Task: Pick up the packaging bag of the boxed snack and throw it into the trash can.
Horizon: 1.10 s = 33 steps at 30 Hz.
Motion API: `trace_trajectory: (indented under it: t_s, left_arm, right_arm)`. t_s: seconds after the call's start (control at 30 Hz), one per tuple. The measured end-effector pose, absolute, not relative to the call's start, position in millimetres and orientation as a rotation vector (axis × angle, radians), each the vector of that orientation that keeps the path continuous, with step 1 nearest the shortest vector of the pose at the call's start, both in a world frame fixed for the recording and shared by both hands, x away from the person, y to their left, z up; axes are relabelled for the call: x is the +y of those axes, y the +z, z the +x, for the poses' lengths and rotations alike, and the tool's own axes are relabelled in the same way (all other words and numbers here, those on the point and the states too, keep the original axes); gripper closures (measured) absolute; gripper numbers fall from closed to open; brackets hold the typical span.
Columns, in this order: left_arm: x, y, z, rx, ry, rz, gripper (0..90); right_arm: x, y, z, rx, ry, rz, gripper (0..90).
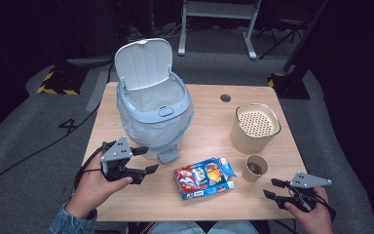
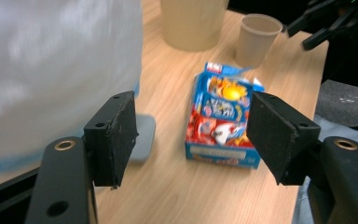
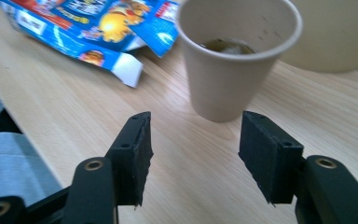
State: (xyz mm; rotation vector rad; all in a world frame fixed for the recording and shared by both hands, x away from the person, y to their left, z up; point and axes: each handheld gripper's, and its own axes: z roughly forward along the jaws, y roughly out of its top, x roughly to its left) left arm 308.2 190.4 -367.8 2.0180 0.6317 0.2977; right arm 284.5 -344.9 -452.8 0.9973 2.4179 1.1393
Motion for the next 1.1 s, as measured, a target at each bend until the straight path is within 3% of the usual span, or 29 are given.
trace_trajectory:
  t_s: [0.5, 1.1]
  left_arm:
    - [209.5, -469.6, 310.4, 0.81, 0.247, 2.088, 31.9]
    - [207.4, -500.8, 322.7, 0.791, 0.266, 2.21, 31.2]
  right_arm:
    - [-287.4, -421.8, 269.3, 2.504, 1.22, 0.817, 45.8]
    - [-218.3, -448.1, 309.2, 2.515, 1.041, 0.742, 50.5]
